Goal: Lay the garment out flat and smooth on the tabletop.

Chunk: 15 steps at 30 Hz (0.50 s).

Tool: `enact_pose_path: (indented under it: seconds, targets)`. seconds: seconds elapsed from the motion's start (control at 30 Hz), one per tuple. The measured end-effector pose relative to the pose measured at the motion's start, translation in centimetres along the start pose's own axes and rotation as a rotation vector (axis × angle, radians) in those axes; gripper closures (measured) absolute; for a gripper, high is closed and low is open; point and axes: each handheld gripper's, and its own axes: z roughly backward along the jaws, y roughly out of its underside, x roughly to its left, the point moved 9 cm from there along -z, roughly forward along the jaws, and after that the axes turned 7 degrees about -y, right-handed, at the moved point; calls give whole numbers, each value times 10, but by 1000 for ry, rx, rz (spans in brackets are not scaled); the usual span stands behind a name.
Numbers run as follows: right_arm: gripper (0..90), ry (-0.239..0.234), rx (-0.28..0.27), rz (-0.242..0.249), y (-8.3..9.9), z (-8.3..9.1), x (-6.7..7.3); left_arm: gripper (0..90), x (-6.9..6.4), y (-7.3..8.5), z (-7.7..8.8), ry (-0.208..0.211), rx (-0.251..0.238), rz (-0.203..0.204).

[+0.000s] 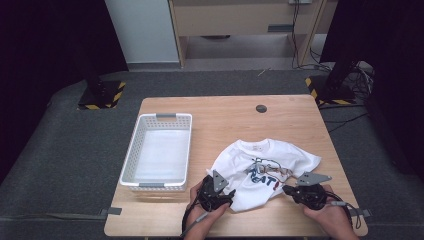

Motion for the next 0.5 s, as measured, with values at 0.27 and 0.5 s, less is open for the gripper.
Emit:
enact_pose_path:
  seconds: [0.27, 0.5]
  targets:
    - [874, 36, 5, -40, 9, 7, -23, 368, 3, 3, -2, -4, 10, 2]
    - [794, 55, -12, -70, 7, 14, -30, 372, -1, 1, -1, 1, 8, -10]
